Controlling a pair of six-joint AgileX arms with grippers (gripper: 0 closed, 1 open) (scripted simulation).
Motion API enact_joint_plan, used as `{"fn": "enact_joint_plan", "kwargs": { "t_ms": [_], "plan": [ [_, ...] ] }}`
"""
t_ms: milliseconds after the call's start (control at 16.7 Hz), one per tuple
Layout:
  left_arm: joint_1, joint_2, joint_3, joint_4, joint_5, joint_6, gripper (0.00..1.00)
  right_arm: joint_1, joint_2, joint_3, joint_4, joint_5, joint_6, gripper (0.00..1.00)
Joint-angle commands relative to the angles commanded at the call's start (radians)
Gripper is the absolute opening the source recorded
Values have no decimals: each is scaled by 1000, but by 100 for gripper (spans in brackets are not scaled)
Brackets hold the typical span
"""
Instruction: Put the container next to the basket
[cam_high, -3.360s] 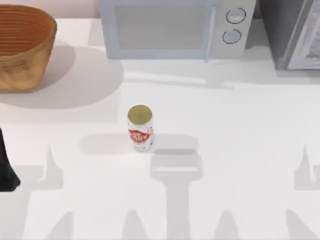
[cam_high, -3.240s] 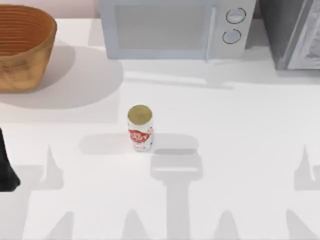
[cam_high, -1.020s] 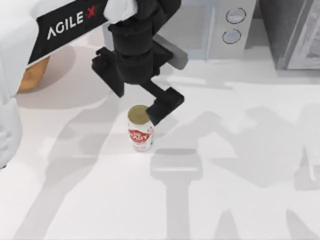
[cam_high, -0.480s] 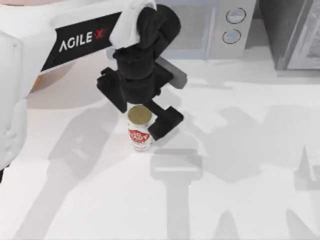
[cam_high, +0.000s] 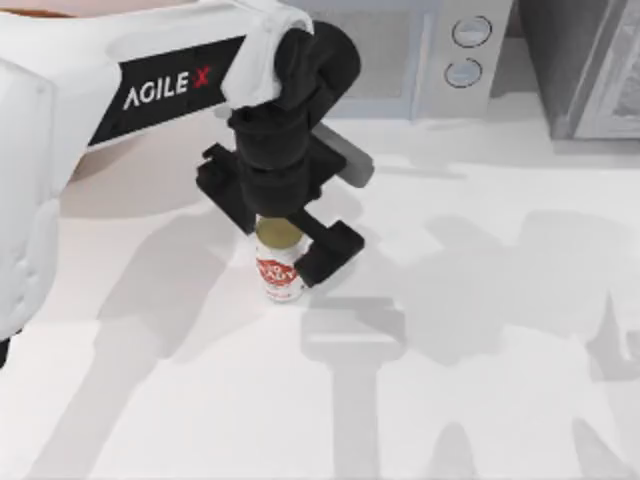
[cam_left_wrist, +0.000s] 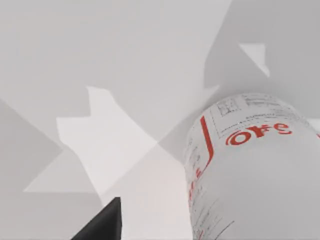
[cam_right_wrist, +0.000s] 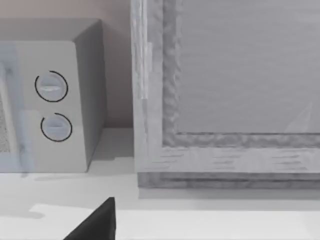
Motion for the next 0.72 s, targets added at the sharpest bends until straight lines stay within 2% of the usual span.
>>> {"fn": "enact_joint_plan", "kwargs": {
  "t_ms": [660,720],
  "plan": [
    [0,0,0,0,0,0,2,0,0,0,0,0,0,100],
    [0,0,0,0,0,0,0,0,0,0,0,0,0,100]
  ]
}}
